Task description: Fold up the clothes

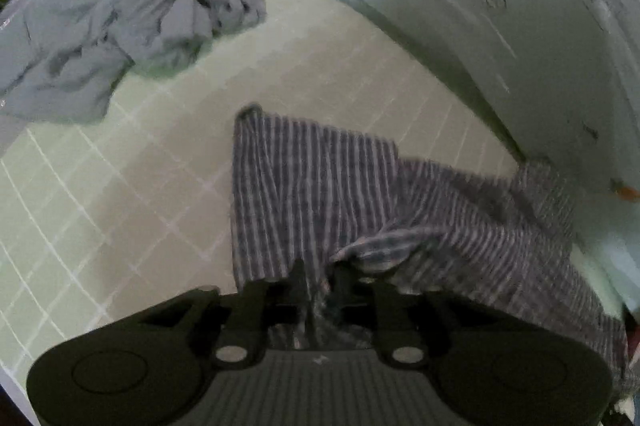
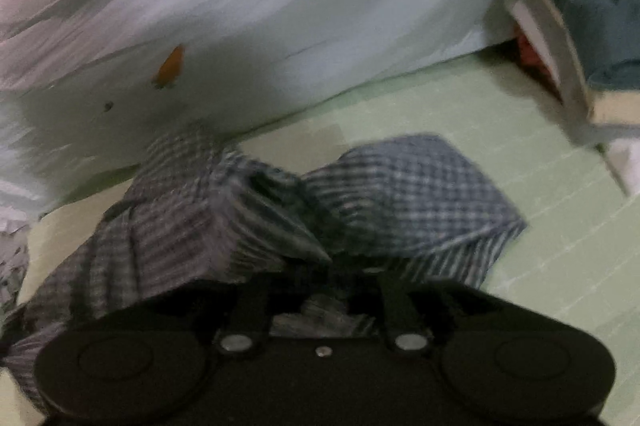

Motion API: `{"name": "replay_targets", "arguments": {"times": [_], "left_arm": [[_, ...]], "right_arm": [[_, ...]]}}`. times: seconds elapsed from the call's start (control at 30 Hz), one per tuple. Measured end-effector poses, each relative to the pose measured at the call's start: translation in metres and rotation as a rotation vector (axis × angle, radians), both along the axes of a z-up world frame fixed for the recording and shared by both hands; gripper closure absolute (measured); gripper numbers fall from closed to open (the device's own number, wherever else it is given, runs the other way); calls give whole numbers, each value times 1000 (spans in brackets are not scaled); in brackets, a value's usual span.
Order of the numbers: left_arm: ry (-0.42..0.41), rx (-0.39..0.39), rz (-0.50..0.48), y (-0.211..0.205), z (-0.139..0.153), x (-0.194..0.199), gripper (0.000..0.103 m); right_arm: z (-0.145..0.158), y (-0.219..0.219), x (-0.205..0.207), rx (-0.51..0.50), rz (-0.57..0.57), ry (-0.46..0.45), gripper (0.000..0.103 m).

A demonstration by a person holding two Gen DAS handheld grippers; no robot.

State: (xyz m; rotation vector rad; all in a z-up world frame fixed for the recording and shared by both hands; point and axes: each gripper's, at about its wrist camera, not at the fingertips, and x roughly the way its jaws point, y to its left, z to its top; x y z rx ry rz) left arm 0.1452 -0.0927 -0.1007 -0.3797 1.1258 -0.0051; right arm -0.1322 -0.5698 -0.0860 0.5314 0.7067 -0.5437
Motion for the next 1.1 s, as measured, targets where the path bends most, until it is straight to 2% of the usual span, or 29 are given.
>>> {"name": "replay_targets", "arguments": {"times": [0.03, 0.07, 0.1, 0.17, 0.23, 0.37, 0.4, 0.43, 0.47, 0.5, 0.53, 0.57, 0.6, 0.63, 0.67, 0.7, 0.77, 0.9, 1.0, 1.07, 1.1], "left_arm": [[0, -5, -10, -2, -2, -5, 47], [2, -10, -13, -5, -4, -9, 41], [5, -19, -10, -8, -5, -13, 37], [10, -51, -14, -10, -9, -19, 37], [0, -58, -35, -13, -9, -22, 30], [-19, -71, -76, -19, -9, -28, 32], [-23, -75, -86, -20, -9, -29, 41], [-28, -78, -97, -21, -10, -31, 62], [-33, -82, -107, -23, -10, -32, 72], [-38, -85, -117, -24, -10, -34, 89], [-43, -88, -128, -25, -10, -35, 90], [-47, -92, -138, -27, -10, -37, 92], [-52, -95, -148, -28, -10, -38, 95], [-57, -99, -159, -30, -10, -40, 96], [-62, -102, -169, -31, -10, -41, 97], [-67, -106, -179, -32, -11, -43, 98], [-101, -127, -200, -28, 7, -53, 98], [-180, -183, -232, -17, 51, -75, 99], [-237, -264, -214, -1, 83, -87, 99], [-253, -346, -177, 16, 95, -92, 99], [-244, -363, -154, 22, 96, -94, 96]], "right_arm": [[-1, 3, -5, 6, 7, -5, 50], [-3, 6, -8, 19, 11, -7, 42], [-5, 8, -11, 33, 15, -10, 39], [-10, 11, -15, 74, 17, -8, 30], [-17, 12, -19, 125, 13, 0, 25], [-36, 5, -18, 211, -31, 49, 24], [-40, 6, -19, 226, -36, 51, 24], [-43, 7, -20, 242, -42, 54, 24], [-47, 8, -20, 257, -47, 55, 24], [-47, 9, -21, 264, -45, 42, 24], [-47, 10, -22, 270, -41, 28, 25], [-48, 11, -23, 276, -29, 3, 37], [-51, 12, -25, 285, -18, -17, 65], [-53, 12, -25, 298, -8, -16, 81], [-54, 12, -25, 308, 1, -15, 103], [-51, 13, -26, 287, 1, -23, 102], [-32, 19, -36, 191, 13, -62, 103], [25, 20, -70, 92, 2, -185, 103], [77, 8, -106, 49, -48, -295, 103], [106, 1, -125, 6, -74, -352, 103], [117, -2, -133, -21, -81, -368, 103]]}}
